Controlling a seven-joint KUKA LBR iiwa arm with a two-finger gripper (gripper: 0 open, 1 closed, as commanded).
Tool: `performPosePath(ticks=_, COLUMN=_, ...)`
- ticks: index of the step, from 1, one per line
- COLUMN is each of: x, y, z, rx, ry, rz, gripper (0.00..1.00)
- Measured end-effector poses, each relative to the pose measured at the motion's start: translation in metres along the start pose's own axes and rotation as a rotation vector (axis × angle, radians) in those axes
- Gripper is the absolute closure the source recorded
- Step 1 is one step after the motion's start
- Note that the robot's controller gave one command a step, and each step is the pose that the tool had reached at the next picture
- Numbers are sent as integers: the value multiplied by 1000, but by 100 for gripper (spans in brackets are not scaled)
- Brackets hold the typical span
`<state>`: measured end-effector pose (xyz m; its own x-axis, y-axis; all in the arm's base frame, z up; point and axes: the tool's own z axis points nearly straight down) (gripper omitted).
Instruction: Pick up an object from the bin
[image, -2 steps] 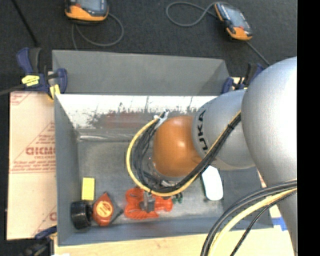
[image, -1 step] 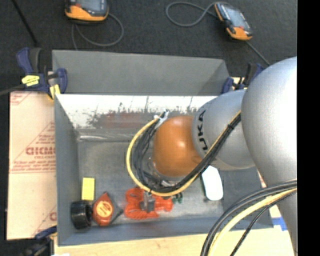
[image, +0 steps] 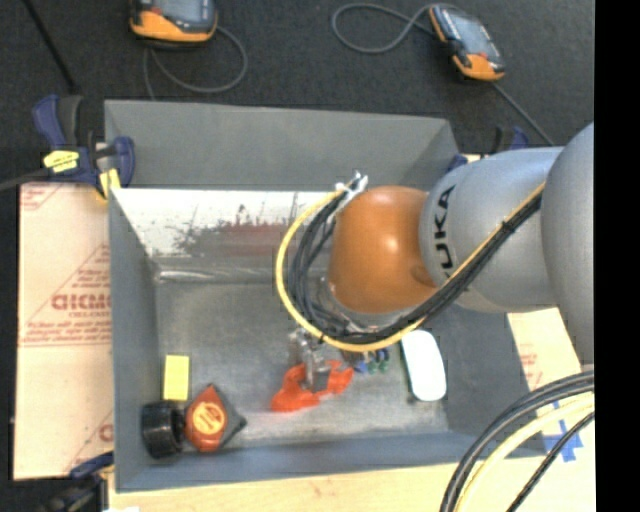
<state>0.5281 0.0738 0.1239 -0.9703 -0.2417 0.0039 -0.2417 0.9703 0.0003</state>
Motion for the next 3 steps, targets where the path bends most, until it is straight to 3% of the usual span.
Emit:
performPosePath(ticks=1, x=7, y=42, z=-12, rx=1, ry=-11, rz=55, gripper=100)
performPosePath(ticks=2, x=9, y=68, z=-19, rx=-2, ry=-5, rz=36, gripper=100)
performPosePath(ticks=3, x=18, y=52, z=-66, rx=1, ry=2, rz=22, gripper=100)
